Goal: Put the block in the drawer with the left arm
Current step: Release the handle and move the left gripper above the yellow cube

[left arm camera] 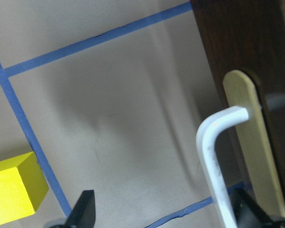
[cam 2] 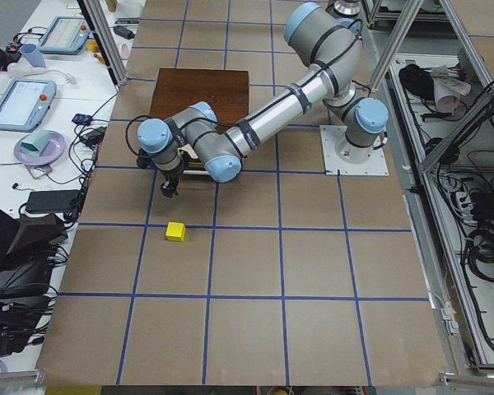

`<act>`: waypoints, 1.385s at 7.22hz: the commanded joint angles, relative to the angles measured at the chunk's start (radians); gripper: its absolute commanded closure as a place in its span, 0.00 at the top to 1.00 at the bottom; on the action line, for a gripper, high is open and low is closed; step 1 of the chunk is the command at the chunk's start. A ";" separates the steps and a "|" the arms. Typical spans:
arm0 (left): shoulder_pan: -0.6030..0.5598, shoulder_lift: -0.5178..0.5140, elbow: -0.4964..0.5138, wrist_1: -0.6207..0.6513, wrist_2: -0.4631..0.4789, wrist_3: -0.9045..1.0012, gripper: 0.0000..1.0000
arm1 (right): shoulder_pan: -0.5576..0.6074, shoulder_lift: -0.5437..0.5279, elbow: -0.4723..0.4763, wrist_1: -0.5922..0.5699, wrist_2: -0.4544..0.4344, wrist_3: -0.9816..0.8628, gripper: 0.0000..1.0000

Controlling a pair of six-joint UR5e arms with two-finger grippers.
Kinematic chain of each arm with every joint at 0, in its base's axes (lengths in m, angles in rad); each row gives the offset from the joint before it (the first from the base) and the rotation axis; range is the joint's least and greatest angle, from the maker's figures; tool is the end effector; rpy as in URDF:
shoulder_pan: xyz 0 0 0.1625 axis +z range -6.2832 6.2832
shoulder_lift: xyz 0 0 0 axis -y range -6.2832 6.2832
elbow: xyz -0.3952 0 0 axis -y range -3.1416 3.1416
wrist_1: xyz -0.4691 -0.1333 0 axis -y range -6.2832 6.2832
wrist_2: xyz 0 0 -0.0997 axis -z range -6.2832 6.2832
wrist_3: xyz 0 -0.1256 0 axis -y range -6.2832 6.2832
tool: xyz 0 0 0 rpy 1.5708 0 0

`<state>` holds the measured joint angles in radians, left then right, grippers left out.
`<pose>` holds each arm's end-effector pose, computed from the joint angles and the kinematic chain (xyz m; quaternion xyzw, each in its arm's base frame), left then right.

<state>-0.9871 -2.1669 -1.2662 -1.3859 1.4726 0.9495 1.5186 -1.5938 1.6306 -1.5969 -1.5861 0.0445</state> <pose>0.2957 -0.7119 0.2198 -0.1788 -0.9812 -0.0043 0.0722 0.1021 -0.5641 0.4137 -0.0483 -0.9988 -0.0054 0.0076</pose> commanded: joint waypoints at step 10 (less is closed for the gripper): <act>0.073 0.014 0.112 -0.041 0.034 -0.028 1.00 | 0.000 0.000 0.000 0.000 0.000 0.000 1.00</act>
<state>-0.9460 -2.1257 -1.2062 -1.4515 1.4957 0.9183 1.5182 -1.5938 1.6307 -1.5969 -1.5861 0.0445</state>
